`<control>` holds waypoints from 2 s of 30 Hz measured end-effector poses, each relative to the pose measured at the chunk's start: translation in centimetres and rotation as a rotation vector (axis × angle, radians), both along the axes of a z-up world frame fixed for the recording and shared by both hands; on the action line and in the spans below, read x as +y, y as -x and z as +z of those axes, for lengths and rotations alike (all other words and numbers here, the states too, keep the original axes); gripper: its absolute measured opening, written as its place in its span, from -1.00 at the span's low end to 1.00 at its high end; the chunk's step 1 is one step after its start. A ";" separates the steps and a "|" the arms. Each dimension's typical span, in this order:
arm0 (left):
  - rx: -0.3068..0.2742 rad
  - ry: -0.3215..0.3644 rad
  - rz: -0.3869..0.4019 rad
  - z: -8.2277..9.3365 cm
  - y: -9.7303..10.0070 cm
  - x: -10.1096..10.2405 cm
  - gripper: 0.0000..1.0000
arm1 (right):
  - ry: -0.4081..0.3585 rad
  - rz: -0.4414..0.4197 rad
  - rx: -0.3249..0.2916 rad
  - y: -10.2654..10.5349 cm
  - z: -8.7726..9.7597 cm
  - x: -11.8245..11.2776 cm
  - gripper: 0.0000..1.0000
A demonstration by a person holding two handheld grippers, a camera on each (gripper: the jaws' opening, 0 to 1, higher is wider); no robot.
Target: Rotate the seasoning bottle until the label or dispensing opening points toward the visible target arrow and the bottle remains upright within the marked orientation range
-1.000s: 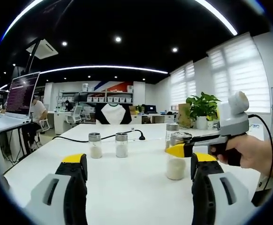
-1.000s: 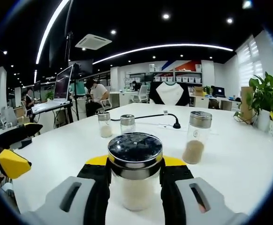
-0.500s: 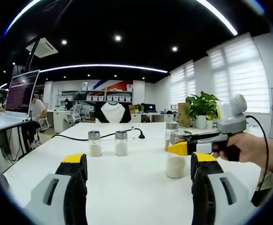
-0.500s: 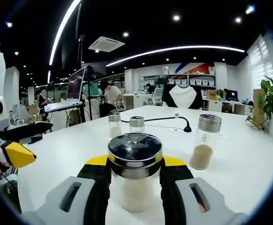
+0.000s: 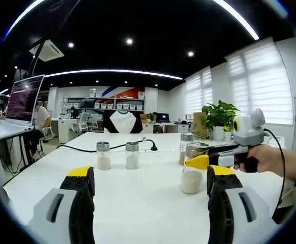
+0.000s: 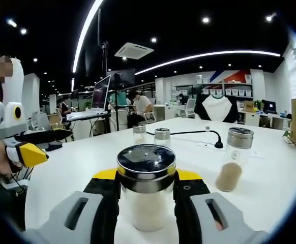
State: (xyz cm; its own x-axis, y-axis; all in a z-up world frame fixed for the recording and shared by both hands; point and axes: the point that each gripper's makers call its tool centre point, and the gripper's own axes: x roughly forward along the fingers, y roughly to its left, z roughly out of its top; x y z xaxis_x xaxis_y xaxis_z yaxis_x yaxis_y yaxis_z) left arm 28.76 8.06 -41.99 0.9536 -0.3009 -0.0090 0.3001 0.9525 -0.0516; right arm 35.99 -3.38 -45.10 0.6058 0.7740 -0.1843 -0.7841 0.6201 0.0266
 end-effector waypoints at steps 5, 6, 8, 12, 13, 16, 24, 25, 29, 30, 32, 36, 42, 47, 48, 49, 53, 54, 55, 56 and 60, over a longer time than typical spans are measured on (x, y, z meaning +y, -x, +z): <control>-0.004 0.004 0.004 0.3 0.1 0.0 0.93 | -0.005 0.065 -0.006 0.1 0.0 0.1 -0.21; -0.005 -0.002 0.002 0.3 0.1 -0.1 0.93 | -0.008 0.078 -0.006 0.1 0.0 0.1 -0.21; -0.010 -0.006 -0.004 0.4 0.2 -0.3 0.93 | -0.005 0.110 -0.004 0.1 0.0 0.2 -0.21; -0.008 -0.007 -0.005 0.4 0.2 -0.4 0.93 | -0.023 0.180 -0.020 0.3 0.1 0.4 -0.21; -0.007 -0.006 -0.005 0.4 0.2 -0.4 0.93 | -0.026 0.190 -0.023 0.3 0.1 0.4 -0.22; -0.008 -0.011 -0.002 0.5 0.3 -0.3 0.93 | -0.034 0.234 -0.029 0.3 0.1 0.6 -0.22; -0.016 -0.033 0.021 0.6 0.3 0.4 0.93 | -0.053 0.306 -0.049 0.6 0.2 0.7 -0.22; -0.017 -0.033 0.022 0.6 0.4 0.4 0.93 | -0.053 0.308 -0.049 0.7 0.2 0.7 -0.22; -0.017 -0.030 0.024 0.6 0.4 0.5 0.93 | -0.050 0.312 -0.046 0.8 0.3 0.8 -0.22; -0.015 -0.029 0.023 0.5 0.4 0.5 0.93 | -0.052 0.312 -0.049 0.8 0.3 0.8 -0.22; -0.009 -0.026 0.020 0.4 0.4 0.4 0.93 | -0.057 0.312 -0.055 0.9 0.3 0.8 -0.21; -0.017 -0.029 0.017 0.6 0.5 0.3 0.92 | -0.055 0.295 -0.047 0.8 0.2 0.8 -0.18; -0.018 -0.028 0.015 0.6 0.5 0.3 0.93 | -0.046 0.198 -0.054 0.4 -0.2 0.3 0.13; -0.016 -0.024 0.011 0.5 0.4 0.0 0.92 | -0.032 0.108 -0.043 0.4 -0.3 -0.5 0.15; -0.013 -0.025 0.011 0.4 0.4 0.0 0.92 | -0.022 0.060 -0.048 0.1 -0.4 -0.9 0.16; -0.011 -0.024 0.011 0.4 0.3 0.0 0.92 | -0.012 0.036 -0.065 0.1 -0.3 -1.0 0.16; -0.014 -0.021 0.013 0.6 0.2 -0.1 0.91 | -0.011 -0.074 -0.049 0.1 -0.5 -1.5 0.15; -0.015 -0.022 0.011 0.6 0.1 -0.1 0.91 | 0.006 -0.099 -0.065 0.1 -0.5 -1.7 0.15; -0.015 -0.022 0.008 0.6 0.1 -0.2 0.91 | -0.014 -0.116 -0.070 -0.1 -0.3 -1.6 0.16; -0.015 -0.021 0.007 0.5 0.1 -0.2 0.90 | -0.030 -0.134 -0.070 -0.3 -0.2 -1.7 0.16; -0.008 -0.020 0.002 0.3 0.0 -0.4 0.90 | -0.037 -0.212 -0.074 -0.2 0.2 -1.6 0.16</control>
State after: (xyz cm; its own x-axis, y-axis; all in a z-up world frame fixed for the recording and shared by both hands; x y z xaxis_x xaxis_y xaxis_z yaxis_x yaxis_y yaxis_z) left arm 28.72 7.69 -41.72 0.9543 -0.2989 -0.0078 0.2985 0.9539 -0.0305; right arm 36.16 -5.01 -44.87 0.7667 0.6330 -0.1072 -0.6366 0.7712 0.0001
